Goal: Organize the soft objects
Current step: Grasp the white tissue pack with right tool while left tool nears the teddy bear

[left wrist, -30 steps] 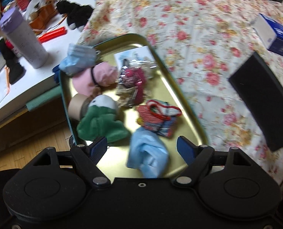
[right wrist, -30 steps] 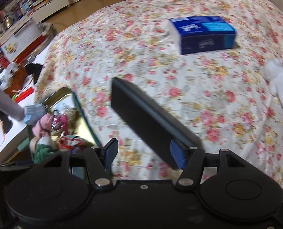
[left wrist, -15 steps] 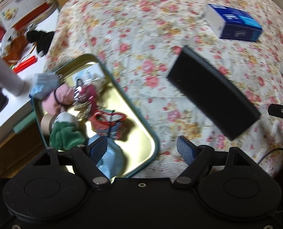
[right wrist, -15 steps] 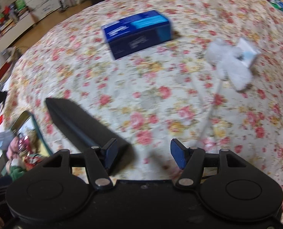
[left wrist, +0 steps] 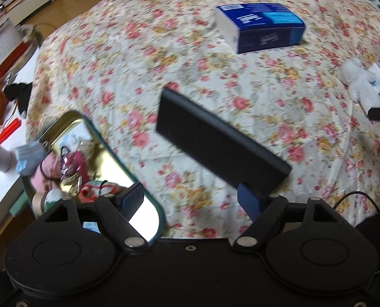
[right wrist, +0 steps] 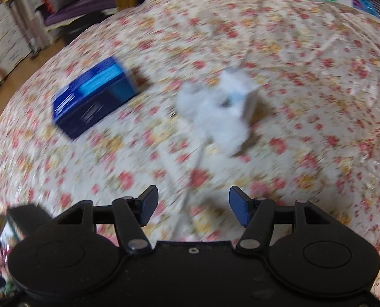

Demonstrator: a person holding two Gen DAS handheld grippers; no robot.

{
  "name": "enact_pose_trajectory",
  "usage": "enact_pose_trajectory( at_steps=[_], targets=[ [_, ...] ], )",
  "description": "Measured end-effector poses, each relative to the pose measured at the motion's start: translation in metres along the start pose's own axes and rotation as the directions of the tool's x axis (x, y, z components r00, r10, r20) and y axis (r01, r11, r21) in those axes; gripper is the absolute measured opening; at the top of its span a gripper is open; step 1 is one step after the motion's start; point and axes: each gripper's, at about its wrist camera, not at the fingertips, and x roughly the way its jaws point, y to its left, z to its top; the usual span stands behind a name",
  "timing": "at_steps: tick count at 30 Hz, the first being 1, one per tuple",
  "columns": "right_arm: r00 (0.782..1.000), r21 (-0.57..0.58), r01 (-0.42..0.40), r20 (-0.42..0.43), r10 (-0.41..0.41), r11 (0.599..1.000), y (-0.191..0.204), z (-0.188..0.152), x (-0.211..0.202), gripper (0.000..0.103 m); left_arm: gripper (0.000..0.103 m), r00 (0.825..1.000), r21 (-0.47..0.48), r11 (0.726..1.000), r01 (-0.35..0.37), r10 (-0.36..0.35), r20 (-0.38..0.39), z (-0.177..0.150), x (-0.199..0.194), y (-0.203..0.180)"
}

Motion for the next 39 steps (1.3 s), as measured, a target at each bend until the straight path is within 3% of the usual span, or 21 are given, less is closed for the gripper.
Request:
enact_pose_trajectory(
  at_steps=[7, 22, 34, 39],
  targets=[
    [0.998, 0.128, 0.062, 0.022, -0.065, 0.990, -0.042, 0.034, 0.009, 0.061, 0.077, 1.000, 0.041, 0.999, 0.016, -0.016, 0.008, 0.015, 0.001, -0.024],
    [0.985, 0.321, 0.162, 0.002, -0.171, 0.933, -0.112, 0.055, 0.036, 0.061, 0.077, 0.999, 0.097, 0.994, 0.044, -0.044, -0.002, 0.036, 0.013, -0.056],
    [0.979, 0.241, 0.198, 0.002, -0.205, 0.950, -0.100, 0.097, 0.072, 0.062, 0.077, 0.999, 0.110, 0.993, 0.039, -0.037, -0.018, 0.041, 0.023, -0.064],
    [0.989, 0.155, 0.148, -0.038, -0.143, 0.977, -0.075, 0.097, 0.092, 0.062, 0.077, 0.999, 0.104, 0.994, 0.031, -0.029, -0.020, 0.043, 0.025, -0.062]
  ],
)
